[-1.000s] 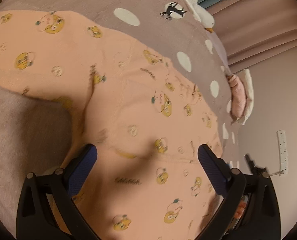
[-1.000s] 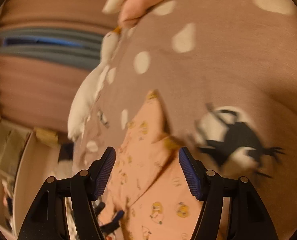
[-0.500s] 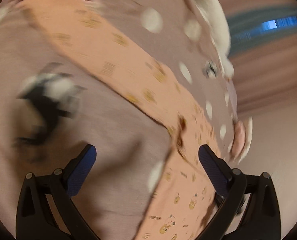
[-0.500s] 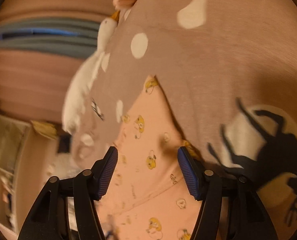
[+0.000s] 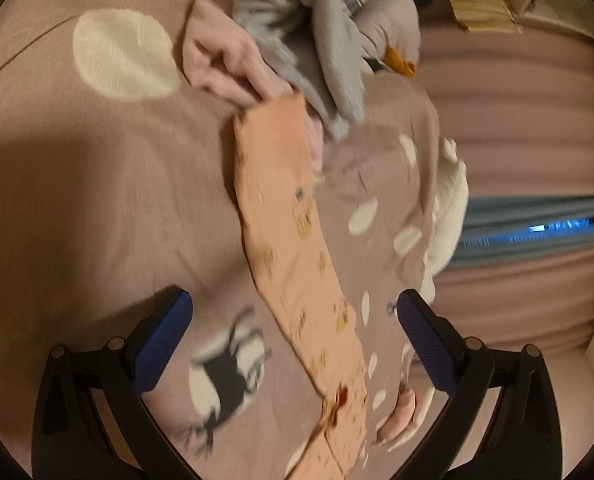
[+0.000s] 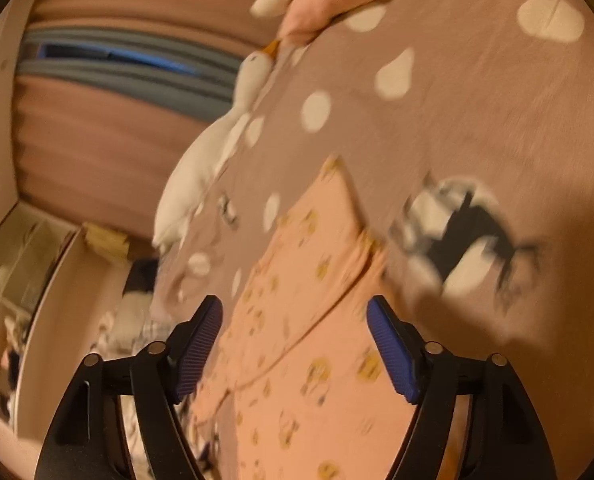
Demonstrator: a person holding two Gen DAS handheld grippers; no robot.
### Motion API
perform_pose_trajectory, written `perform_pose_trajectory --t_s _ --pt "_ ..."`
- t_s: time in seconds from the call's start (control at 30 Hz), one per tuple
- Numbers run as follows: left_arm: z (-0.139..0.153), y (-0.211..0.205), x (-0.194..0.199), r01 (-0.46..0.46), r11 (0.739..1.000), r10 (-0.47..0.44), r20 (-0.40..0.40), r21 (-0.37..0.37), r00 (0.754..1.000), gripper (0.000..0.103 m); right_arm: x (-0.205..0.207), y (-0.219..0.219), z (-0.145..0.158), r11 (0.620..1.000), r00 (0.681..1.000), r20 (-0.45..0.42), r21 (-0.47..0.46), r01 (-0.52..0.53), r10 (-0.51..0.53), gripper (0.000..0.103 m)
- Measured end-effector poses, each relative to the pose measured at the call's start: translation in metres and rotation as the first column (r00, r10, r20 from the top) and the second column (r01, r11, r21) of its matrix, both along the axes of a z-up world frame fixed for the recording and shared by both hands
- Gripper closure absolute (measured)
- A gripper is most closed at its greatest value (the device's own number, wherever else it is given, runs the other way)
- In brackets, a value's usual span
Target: Fold small clothes
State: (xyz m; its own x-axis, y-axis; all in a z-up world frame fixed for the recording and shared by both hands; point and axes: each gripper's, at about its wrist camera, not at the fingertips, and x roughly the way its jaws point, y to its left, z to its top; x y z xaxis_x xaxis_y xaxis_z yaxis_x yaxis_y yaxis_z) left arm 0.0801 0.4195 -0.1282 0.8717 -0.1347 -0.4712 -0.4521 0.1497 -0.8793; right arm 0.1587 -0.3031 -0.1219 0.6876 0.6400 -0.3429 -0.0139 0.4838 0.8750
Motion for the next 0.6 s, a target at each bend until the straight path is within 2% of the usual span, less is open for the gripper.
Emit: perform_pose_trajectory --t_s 0.2,0.4,0.5,0.57,0.6 --pt "0.001 0.020 0.029 0.003 1.000 -0.004 0.038 0.020 0.999 0.001 -0.002 0.032 0.002 0.992 0.994 -0.015 -0.065 -0.109 0.108 0.025" --pt "-0.001 0.035 0.046 -0.038 0.997 0.038 0.001 0.065 0.999 0.003 -0.002 0.044 0.005 0.987 0.990 -0.007 -0.078 -0.142 0.142 0.025" --pt "0.000 0.040 0.053 -0.056 0.994 0.060 -0.033 0.095 0.998 0.014 -0.003 0.049 0.005 0.983 0.988 -0.011 -0.091 -0.157 0.156 0.025" --pt "-0.003 0.040 0.056 -0.053 0.993 0.061 -0.075 0.107 0.995 0.038 -0.003 0.052 0.004 0.982 0.987 -0.016 -0.091 -0.163 0.162 0.025" --pt "-0.004 0.040 0.059 -0.041 0.992 0.053 -0.105 0.116 0.993 0.046 -0.003 0.054 0.003 0.982 0.986 -0.018 -0.089 -0.170 0.169 0.025"
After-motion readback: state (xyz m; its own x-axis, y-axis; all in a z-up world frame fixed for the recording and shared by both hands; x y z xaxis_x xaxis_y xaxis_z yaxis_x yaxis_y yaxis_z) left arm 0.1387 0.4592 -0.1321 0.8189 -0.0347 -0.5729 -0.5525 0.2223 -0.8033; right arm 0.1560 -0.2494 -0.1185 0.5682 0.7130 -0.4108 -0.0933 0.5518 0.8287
